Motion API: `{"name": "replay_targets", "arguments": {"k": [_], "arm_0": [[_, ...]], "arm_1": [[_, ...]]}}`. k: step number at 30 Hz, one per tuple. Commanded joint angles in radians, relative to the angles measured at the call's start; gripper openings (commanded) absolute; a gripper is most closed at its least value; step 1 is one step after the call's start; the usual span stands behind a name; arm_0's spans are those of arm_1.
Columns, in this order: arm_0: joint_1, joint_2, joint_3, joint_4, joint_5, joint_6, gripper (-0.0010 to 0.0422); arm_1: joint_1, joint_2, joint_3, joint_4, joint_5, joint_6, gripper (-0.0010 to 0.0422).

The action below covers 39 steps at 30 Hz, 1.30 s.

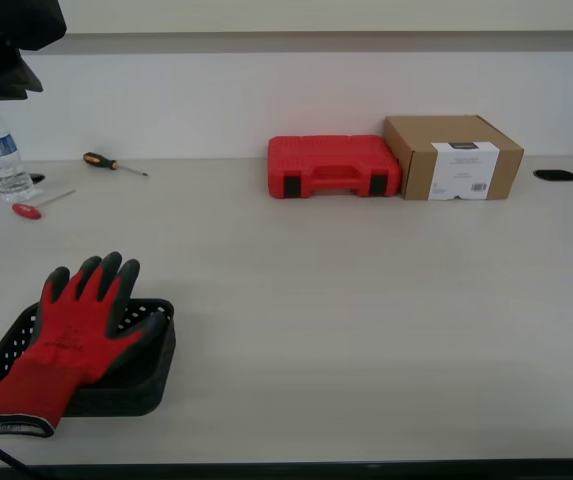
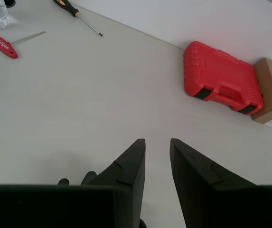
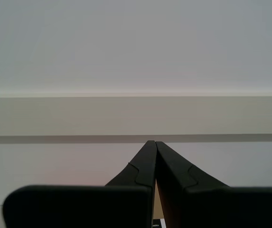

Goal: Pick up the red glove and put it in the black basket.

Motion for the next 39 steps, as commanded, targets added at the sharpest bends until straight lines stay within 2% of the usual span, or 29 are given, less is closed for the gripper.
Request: {"name": "replay_targets", "arguments": {"k": [1, 3, 4, 5, 6, 7, 8, 9, 10, 12, 13, 14, 16, 17, 18, 19, 23, 25, 26, 29, 30, 33, 35, 36, 39], "arm_0": [[0.001, 0.000, 0.002, 0.003, 0.000, 0.003, 0.0000], [0.001, 0.000, 0.002, 0.003, 0.000, 0.003, 0.0000], [0.001, 0.000, 0.002, 0.003, 0.000, 0.003, 0.0000], [0.001, 0.000, 0.002, 0.003, 0.000, 0.003, 0.0000], [0.001, 0.000, 0.002, 0.003, 0.000, 0.003, 0.0000], [0.000, 0.000, 0.002, 0.003, 0.000, 0.003, 0.0000], [0.001, 0.000, 0.002, 0.003, 0.000, 0.003, 0.0000], [0.001, 0.000, 0.002, 0.003, 0.000, 0.003, 0.0000], [0.001, 0.000, 0.002, 0.003, 0.000, 0.003, 0.0000], [0.001, 0.000, 0.002, 0.003, 0.000, 0.003, 0.0000], [0.001, 0.000, 0.002, 0.003, 0.000, 0.003, 0.0000], [0.001, 0.000, 0.002, 0.003, 0.000, 0.003, 0.0000], [0.001, 0.000, 0.002, 0.003, 0.000, 0.003, 0.0000], [0.000, 0.000, 0.002, 0.003, 0.000, 0.003, 0.0000], [0.001, 0.000, 0.002, 0.003, 0.000, 0.003, 0.0000], [0.001, 0.000, 0.002, 0.003, 0.000, 0.003, 0.0000], [0.001, 0.000, 0.002, 0.003, 0.000, 0.003, 0.0000], [0.001, 0.000, 0.002, 0.003, 0.000, 0.003, 0.0000], [0.001, 0.000, 0.002, 0.003, 0.000, 0.003, 0.0000], [0.001, 0.000, 0.002, 0.003, 0.000, 0.003, 0.0000], [0.001, 0.000, 0.002, 0.003, 0.000, 0.003, 0.0000], [0.001, 0.000, 0.002, 0.003, 0.000, 0.003, 0.0000], [0.001, 0.000, 0.002, 0.003, 0.000, 0.003, 0.0000], [0.001, 0.000, 0.002, 0.003, 0.000, 0.003, 0.0000], [0.001, 0.000, 0.002, 0.003, 0.000, 0.003, 0.0000]], "arm_1": [[0.000, 0.000, 0.001, 0.000, -0.001, 0.000, 0.0175], [0.000, 0.000, 0.001, 0.000, -0.001, 0.000, 0.0260], [0.000, 0.000, 0.001, 0.000, -0.001, 0.000, 0.0337], [0.000, 0.000, 0.001, 0.001, -0.001, 0.000, 0.0390], [0.000, 0.000, 0.001, 0.000, -0.001, 0.004, 0.0420], [0.000, 0.000, 0.001, 0.000, -0.001, 0.011, 0.0391], [0.000, 0.000, 0.001, 0.000, -0.001, 0.011, 0.0289], [0.000, 0.000, 0.001, 0.000, -0.001, 0.010, 0.0223], [0.000, 0.000, 0.001, 0.000, -0.001, 0.011, 0.0161], [0.000, 0.000, 0.001, 0.000, -0.001, 0.010, 0.0068], [0.000, 0.000, 0.001, 0.000, -0.001, 0.010, 0.0003], [0.000, 0.000, 0.001, 0.000, -0.001, -0.004, 0.0004], [0.000, 0.000, 0.001, 0.000, -0.001, -0.003, 0.0067], [0.000, 0.000, 0.001, 0.001, -0.001, -0.003, 0.0084], [0.000, 0.000, 0.001, 0.001, -0.001, -0.003, 0.0180], [0.000, 0.000, 0.001, 0.000, -0.001, -0.003, 0.0207], [0.000, 0.000, 0.001, 0.000, -0.001, 0.002, 0.0418], [0.000, 0.000, 0.001, 0.000, -0.001, 0.005, 0.0312], [0.000, 0.000, 0.001, 0.000, -0.001, 0.005, 0.0234], [0.000, 0.000, 0.001, 0.001, -0.001, 0.005, 0.0038], [0.000, 0.000, 0.001, 0.000, -0.001, 0.004, -0.0009], [0.000, 0.000, 0.001, 0.000, -0.001, -0.004, 0.0064], [0.000, 0.000, 0.001, 0.000, -0.001, -0.004, 0.0145], [0.000, 0.000, 0.001, 0.000, -0.001, -0.004, 0.0216], [0.000, 0.000, 0.001, 0.001, -0.001, -0.003, 0.0365]]}}
